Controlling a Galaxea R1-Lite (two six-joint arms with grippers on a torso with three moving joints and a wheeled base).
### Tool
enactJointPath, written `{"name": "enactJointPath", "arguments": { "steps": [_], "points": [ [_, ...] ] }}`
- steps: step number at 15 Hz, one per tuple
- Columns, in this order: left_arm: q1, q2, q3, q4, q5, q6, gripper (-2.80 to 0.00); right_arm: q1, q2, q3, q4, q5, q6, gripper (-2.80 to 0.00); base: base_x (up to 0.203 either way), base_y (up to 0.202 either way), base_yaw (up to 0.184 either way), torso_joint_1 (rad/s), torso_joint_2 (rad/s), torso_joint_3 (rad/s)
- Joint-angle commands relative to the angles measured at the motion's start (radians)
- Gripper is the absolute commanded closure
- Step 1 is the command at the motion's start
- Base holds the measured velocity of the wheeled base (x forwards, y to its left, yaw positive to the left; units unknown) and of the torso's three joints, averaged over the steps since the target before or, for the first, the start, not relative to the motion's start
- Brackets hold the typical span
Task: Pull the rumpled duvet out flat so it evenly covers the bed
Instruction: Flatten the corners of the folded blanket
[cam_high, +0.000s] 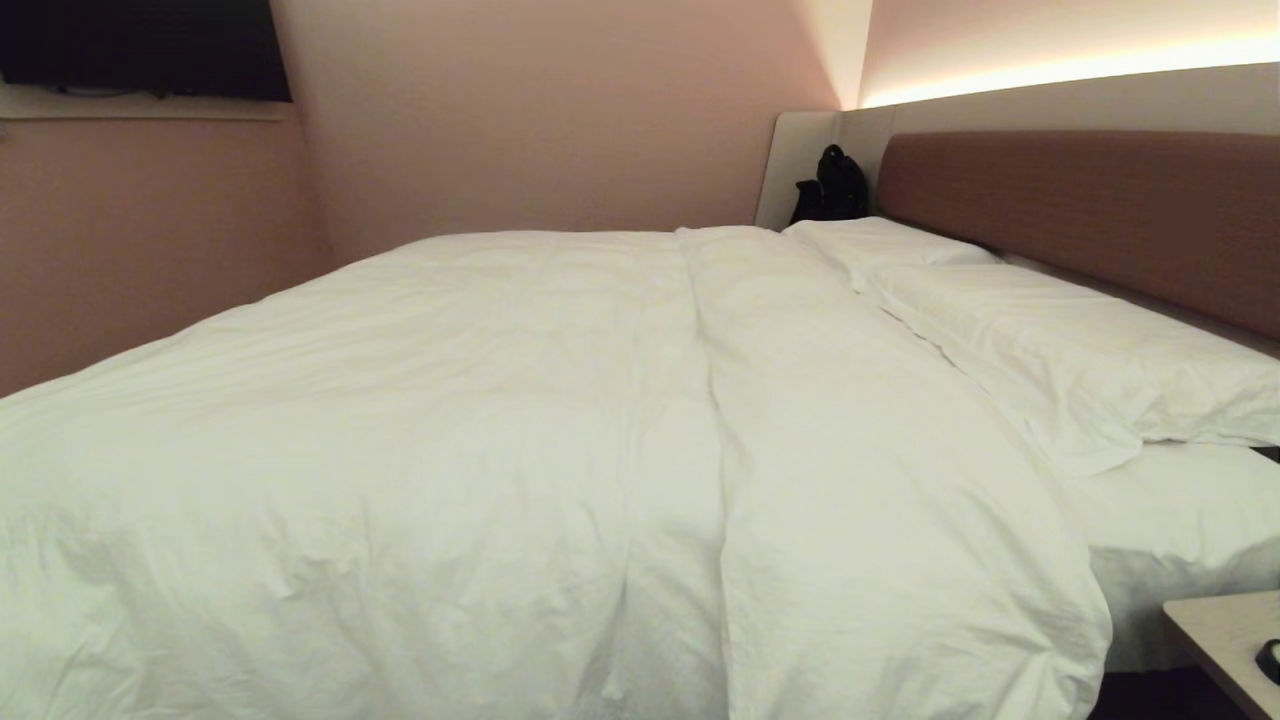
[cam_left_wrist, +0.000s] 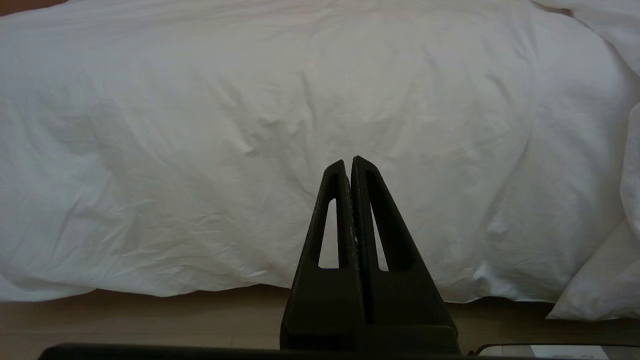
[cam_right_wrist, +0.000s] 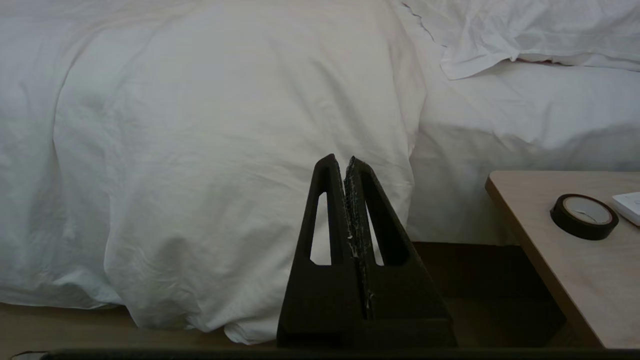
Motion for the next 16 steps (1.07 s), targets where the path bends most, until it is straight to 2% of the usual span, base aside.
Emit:
{"name": "enactJointPath", "arguments": {
  "steps": [1, 16],
  "points": [
    [0.0, 0.001, 0.0, 0.001, 0.0, 0.0, 0.0, 0.0, 0.001, -0.003, 0.005, 0.003, -0.017, 0.0, 0.0, 0.0, 0.0, 0.0, 0.0, 0.0],
    [0.0, 0.0, 0.0, 0.0, 0.0, 0.0, 0.0, 0.0, 0.001, 0.0, -0.001, -0.009, 0.028, 0.0, 0.0, 0.0, 0.0, 0.0, 0.0, 0.0]
  ]
}}
